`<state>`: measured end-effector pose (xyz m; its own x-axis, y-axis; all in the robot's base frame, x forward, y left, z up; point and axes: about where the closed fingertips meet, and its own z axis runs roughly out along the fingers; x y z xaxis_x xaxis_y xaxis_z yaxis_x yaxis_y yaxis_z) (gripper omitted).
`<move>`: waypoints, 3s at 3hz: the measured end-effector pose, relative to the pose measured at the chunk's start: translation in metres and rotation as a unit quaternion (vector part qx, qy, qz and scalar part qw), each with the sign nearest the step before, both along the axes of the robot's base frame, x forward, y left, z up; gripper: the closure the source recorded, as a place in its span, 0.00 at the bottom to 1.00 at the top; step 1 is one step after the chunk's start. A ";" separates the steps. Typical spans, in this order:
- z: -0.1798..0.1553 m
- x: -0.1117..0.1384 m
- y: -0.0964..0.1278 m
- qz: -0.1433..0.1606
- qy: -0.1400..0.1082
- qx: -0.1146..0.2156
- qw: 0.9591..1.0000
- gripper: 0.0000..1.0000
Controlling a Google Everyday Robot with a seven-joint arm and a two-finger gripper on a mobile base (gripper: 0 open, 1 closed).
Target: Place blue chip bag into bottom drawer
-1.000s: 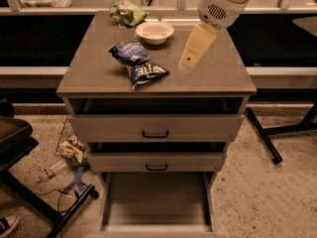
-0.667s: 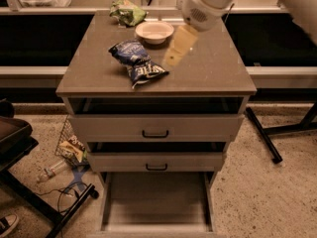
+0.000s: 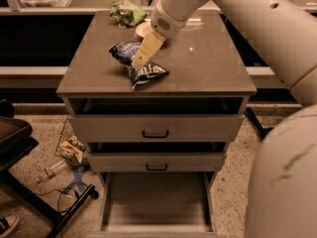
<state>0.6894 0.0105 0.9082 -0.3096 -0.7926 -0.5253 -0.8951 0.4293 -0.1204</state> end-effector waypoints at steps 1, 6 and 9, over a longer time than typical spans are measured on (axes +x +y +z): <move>-0.026 0.013 0.022 0.010 0.015 0.013 1.000 0.00; -0.078 0.021 0.062 0.032 0.062 0.027 0.997 1.00; -0.025 -0.031 -0.004 0.009 0.042 0.039 0.998 1.00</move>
Offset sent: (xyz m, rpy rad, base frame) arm 0.0276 0.0573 -0.0799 0.0553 0.1209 0.0499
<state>0.6582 0.0062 0.8835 -0.3404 -0.7557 -0.5595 -0.9084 0.4179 -0.0119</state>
